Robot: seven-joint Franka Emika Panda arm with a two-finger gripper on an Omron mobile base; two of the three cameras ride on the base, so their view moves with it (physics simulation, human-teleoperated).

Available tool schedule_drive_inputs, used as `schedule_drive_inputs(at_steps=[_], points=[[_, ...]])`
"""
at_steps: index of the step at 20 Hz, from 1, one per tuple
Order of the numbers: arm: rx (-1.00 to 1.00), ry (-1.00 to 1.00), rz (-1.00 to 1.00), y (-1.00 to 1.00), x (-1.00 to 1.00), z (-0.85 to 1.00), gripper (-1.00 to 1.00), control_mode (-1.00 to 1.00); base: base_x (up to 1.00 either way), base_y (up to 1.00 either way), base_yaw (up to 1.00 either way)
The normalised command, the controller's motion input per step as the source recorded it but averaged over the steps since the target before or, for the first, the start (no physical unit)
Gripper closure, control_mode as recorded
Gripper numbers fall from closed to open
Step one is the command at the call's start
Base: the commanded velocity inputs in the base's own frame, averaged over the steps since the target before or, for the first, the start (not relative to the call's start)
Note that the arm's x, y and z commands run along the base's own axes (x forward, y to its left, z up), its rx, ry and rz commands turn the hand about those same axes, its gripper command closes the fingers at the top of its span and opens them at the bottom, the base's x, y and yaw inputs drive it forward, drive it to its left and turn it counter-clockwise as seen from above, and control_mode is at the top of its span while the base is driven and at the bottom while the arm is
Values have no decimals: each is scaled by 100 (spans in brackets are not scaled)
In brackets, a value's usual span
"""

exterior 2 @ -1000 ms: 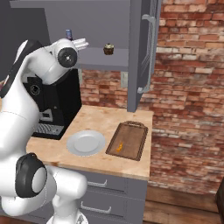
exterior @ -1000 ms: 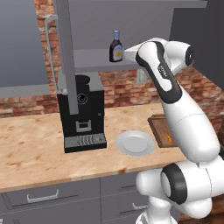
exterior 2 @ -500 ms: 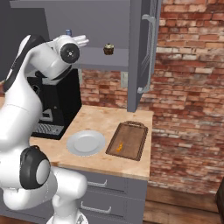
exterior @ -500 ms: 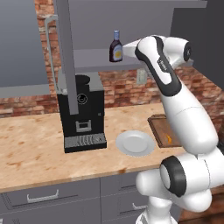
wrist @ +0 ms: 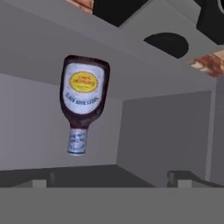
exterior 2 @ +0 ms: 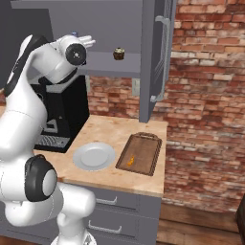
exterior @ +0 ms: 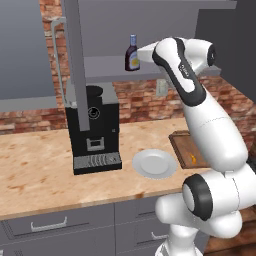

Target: Pick the shrimp from the plate and place it on the cutting board. Then pick the condiment bottle from the cabinet and place it next to the cutting board.

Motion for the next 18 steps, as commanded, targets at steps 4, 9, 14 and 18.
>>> schedule_drive_inputs(at_steps=[4, 9, 14, 18], points=[[2, 5, -1, 21, -7, 21, -100, -100, 0, 0, 0], [3, 5, -3, 9, 0, 13, -100, -100, 0, 0, 0], [3, 5, -6, 0, 0, 3, -100, -100, 0, 0, 0], [8, 9, -6, 1, 0, 8, -100, -100, 0, 0, 0]])
